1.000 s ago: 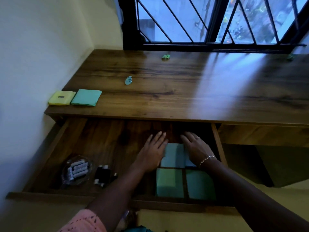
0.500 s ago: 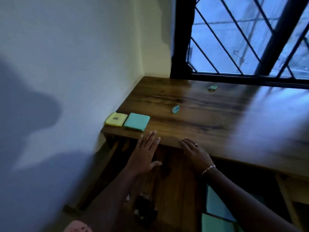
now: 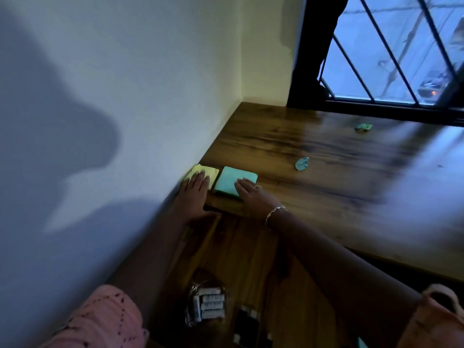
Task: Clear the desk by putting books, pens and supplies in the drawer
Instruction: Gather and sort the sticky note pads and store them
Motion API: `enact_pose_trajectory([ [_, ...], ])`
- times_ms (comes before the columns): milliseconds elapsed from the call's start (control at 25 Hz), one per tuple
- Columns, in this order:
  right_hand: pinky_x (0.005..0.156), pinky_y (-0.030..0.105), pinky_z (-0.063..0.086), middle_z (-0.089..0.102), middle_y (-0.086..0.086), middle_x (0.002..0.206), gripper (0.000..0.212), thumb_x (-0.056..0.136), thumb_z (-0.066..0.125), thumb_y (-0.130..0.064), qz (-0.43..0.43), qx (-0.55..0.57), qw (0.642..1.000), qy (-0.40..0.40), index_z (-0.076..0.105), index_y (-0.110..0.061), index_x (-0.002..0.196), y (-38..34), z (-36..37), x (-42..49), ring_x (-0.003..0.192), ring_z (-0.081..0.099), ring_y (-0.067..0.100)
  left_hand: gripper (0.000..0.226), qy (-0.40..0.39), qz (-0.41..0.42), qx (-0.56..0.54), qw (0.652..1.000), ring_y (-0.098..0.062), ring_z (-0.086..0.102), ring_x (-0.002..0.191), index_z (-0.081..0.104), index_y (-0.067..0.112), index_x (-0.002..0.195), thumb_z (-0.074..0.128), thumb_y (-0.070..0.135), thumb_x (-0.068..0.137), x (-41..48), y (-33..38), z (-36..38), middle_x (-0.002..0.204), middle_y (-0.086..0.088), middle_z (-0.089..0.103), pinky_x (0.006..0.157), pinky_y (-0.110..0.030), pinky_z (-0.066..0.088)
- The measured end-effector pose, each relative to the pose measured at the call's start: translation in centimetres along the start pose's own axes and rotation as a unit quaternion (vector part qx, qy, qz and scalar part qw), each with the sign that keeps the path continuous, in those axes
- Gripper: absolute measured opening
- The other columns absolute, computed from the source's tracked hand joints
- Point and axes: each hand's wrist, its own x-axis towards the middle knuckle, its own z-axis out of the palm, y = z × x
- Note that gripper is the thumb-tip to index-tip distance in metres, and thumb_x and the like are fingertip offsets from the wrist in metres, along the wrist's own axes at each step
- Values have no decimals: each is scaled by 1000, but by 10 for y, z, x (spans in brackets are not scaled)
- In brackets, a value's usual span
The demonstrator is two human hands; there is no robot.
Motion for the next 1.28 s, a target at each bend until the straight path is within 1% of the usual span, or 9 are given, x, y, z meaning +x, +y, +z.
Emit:
enact_pose_trajectory([
  [120, 117, 36, 6, 4, 21, 155, 81, 93, 46, -41, 17, -10, 998, -57, 2, 2, 146, -4, 8, 14, 145, 4, 31, 110, -17, -3, 5, 1000, -26, -4, 146, 1, 3, 148, 45, 74, 76, 3, 1, 6, 158, -15, -4, 117, -41, -2],
  [200, 117, 37, 9, 4, 22, 155, 93, 87, 51, -50, 16, -8, 997, -74, 2, 2, 145, -5, 14, 11, 145, 5, 32, 104, 25, -6, -11, 1000, -28, 5, 146, 8, 1, 148, 45, 69, 78, 1, 6, 12, 157, -17, 6, 117, -43, 3],
  [360, 118, 38, 14, 5, 20, 155, 74, 94, 45, -37, 5, -21, 999, -46, 7, -1, 146, 1, 19, -11, 145, 7, 30, 82, 74, 16, -24, 997, -37, 33, 134, 32, -3, 140, 54, 46, 80, -10, 23, 17, 143, -23, 37, 113, -48, 20],
  [560, 104, 38, 40, 31, 13, 150, 43, 96, 37, -11, 2, -27, 999, 24, 38, -5, 138, 12, 19, -70, 137, 35, 26, 46, 165, 31, -11, 986, -39, 64, 85, 65, -3, 103, 75, 1, 58, -24, 49, 26, 94, -21, 65, 70, -42, 54],
  [680, 61, 25, 56, 70, 6, 111, 38, 78, 39, -12, -9, -2, 996, 94, 71, -13, 100, 19, 16, -99, 95, 70, 18, 39, 192, 17, -11, 981, -39, 64, 81, 67, -3, 98, 74, -1, 60, -33, 58, 25, 89, -21, 66, 67, -42, 54],
  [840, 79, 41, 54, 54, 7, 134, 35, 91, 48, -12, 17, 27, 998, 52, 54, -12, 126, 22, 2, -156, 115, 59, 30, 29, 266, 68, 1, 962, -33, 65, 79, 69, 3, 95, 47, 15, 78, -60, 96, 17, 85, -14, 67, 62, -36, 54],
  [1000, 50, 36, 58, 74, 9, 95, 31, 72, 70, -12, 64, 101, 988, 98, 69, -14, 102, 37, -5, -222, 72, 72, 26, 26, 304, 106, -76, 944, -28, 66, 72, 70, 7, 91, 49, 17, 79, -90, 150, -7, 81, -10, 68, 55, -30, 53],
  [1160, 79, 37, 52, 70, 6, 106, 28, 90, 49, -18, 204, 144, 967, 41, 63, -22, 114, 64, -2, -263, 97, 66, 28, 24, 40, 109, -165, 979, -22, 63, 99, 65, 13, 112, 57, 17, 89, -105, 194, -13, 107, -4, 67, 78, -33, 48],
  [1280, 80, 33, 47, 68, 10, 108, 27, 90, 50, -14, 287, 183, 940, 5, 63, -20, 113, 80, 16, -269, 102, 62, 30, 26, -170, 165, -116, 965, -20, 59, 105, 60, 18, 118, 50, 21, 94, -117, 226, 10, 116, -4, 64, 85, -34, 47],
])
